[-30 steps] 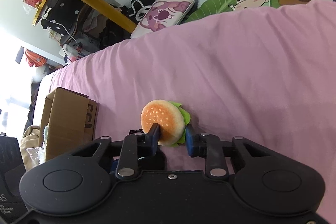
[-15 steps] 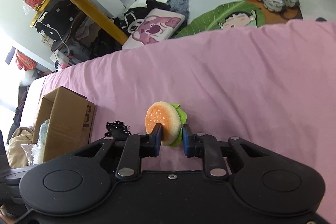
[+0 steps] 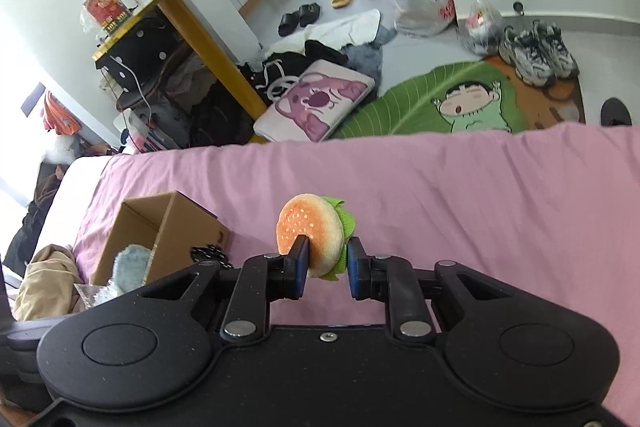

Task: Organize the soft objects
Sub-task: 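Carry both plushes over the box with both grippers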

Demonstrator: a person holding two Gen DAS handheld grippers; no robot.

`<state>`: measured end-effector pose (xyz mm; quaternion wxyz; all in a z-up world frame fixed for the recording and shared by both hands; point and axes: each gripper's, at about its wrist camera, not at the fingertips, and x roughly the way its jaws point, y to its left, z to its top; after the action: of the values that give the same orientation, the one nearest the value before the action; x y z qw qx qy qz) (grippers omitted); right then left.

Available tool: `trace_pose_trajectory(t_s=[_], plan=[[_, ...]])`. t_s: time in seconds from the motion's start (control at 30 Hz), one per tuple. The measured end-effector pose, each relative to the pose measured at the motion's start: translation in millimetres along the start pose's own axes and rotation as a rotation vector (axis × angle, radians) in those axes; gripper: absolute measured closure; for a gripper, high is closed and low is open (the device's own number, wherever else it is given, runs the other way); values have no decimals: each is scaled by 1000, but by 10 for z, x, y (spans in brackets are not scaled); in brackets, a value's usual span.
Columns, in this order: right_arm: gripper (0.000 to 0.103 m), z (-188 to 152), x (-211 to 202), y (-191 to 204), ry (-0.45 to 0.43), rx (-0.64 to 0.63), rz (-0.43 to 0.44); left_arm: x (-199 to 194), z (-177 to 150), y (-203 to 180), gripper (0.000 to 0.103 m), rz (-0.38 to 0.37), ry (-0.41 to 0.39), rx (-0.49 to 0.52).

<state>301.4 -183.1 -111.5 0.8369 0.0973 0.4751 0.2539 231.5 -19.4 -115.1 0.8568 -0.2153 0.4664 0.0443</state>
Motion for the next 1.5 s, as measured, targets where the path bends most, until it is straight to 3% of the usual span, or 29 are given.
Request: trace_pose_trajectory(t_s=[0.8, 1.23, 1.5], plan=[[83, 93, -67, 1021, -47, -151, 24, -678, 259, 762, 73, 52, -123, -10], [83, 92, 69, 1424, -32, -228, 40, -600, 345, 1244, 73, 92, -122, -80], [83, 86, 227, 1606, 0, -313, 52, -470, 377, 1416, 73, 158, -97, -72]])
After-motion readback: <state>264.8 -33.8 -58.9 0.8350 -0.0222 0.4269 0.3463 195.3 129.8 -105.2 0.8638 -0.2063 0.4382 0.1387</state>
